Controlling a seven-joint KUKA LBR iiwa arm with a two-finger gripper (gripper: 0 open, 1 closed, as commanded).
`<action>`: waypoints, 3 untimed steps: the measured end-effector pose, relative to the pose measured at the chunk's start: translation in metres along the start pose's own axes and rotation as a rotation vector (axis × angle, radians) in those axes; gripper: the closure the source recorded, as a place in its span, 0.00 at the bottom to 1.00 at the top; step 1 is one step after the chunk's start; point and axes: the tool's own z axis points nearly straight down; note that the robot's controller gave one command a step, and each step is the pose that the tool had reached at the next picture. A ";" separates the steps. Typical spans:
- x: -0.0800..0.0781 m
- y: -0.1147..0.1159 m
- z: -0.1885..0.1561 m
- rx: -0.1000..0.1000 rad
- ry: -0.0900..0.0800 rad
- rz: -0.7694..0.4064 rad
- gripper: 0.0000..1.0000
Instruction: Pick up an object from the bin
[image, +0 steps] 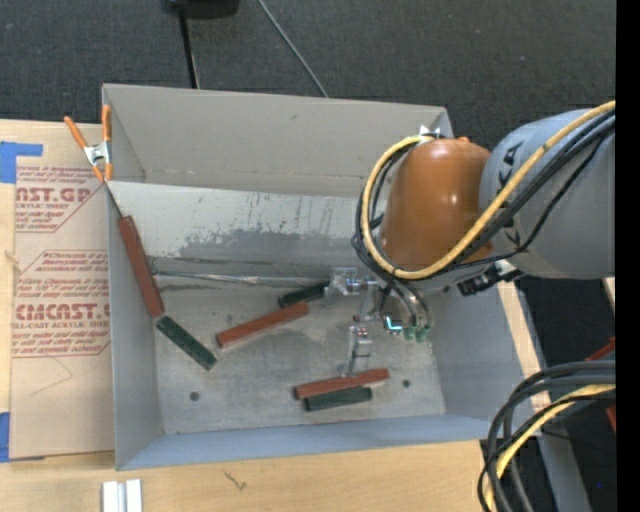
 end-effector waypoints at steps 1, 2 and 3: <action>-0.002 0.000 -0.004 0.000 -0.008 0.000 0.00; -0.002 0.000 -0.004 0.000 -0.008 -0.001 0.00; 0.003 -0.007 -0.012 0.002 -0.006 -0.245 0.00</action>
Offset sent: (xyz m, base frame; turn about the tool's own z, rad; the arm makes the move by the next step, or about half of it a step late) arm -0.0413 -0.0072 -0.0818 -0.2015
